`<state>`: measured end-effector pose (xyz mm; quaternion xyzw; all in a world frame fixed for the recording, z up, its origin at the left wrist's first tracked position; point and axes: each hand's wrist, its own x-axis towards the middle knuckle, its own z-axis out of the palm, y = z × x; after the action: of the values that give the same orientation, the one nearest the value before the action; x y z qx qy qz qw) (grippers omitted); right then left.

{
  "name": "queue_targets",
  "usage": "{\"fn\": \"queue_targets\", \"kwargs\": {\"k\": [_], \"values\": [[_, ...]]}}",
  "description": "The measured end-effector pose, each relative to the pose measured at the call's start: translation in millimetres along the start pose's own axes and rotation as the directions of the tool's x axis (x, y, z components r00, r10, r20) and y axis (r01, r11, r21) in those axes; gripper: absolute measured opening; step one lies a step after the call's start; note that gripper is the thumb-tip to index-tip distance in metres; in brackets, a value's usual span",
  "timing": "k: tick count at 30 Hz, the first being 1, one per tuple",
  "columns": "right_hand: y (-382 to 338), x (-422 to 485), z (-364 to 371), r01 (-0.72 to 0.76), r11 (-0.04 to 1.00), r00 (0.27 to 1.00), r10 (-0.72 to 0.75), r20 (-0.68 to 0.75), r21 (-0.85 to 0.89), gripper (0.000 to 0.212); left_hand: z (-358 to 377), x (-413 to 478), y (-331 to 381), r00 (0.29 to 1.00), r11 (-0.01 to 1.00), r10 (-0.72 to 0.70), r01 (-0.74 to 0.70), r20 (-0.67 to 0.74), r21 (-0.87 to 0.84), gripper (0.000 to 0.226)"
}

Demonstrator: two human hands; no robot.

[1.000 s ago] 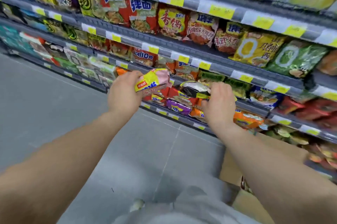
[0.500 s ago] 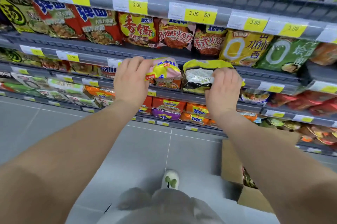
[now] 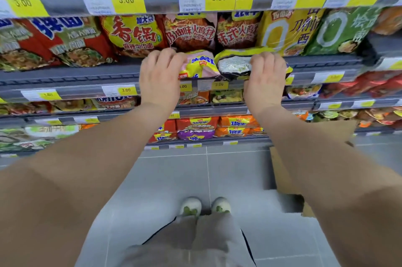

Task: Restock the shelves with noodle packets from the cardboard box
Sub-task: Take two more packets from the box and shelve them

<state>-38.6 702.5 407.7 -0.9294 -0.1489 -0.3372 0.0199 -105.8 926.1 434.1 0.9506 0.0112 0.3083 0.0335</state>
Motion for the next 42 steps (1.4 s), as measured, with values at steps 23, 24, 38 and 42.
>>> {"fn": "queue_targets", "kwargs": {"k": [23, 24, 38, 42], "values": [[-35.2, -29.0, 17.6, -0.277, 0.928, 0.950, 0.225, 0.218, 0.248, 0.048, 31.2, -28.1, 1.8, 0.899, 0.994, 0.039, -0.079, 0.437, 0.073, 0.058], [-33.2, -22.2, 20.0, -0.266, 0.934, 0.948, 0.209, 0.241, 0.239, 0.052, 34.6, -20.7, 3.3, 0.886, 0.995, 0.025, -0.068, 0.463, 0.078, 0.061], [-32.5, 41.4, 43.4, -0.244, 0.959, 0.875, 0.154, 0.459, 0.142, 0.060, 59.1, 48.3, 5.4, 0.760, 0.998, -0.054, 0.067, 0.647, 0.005, 0.070], [-37.0, 23.6, 29.5, -0.218, 0.957, 0.866, 0.101, 0.490, 0.189, 0.061, 52.6, 33.4, -2.7, 0.848, 0.998, 0.020, 0.015, 0.530, -0.061, 0.069]]}}
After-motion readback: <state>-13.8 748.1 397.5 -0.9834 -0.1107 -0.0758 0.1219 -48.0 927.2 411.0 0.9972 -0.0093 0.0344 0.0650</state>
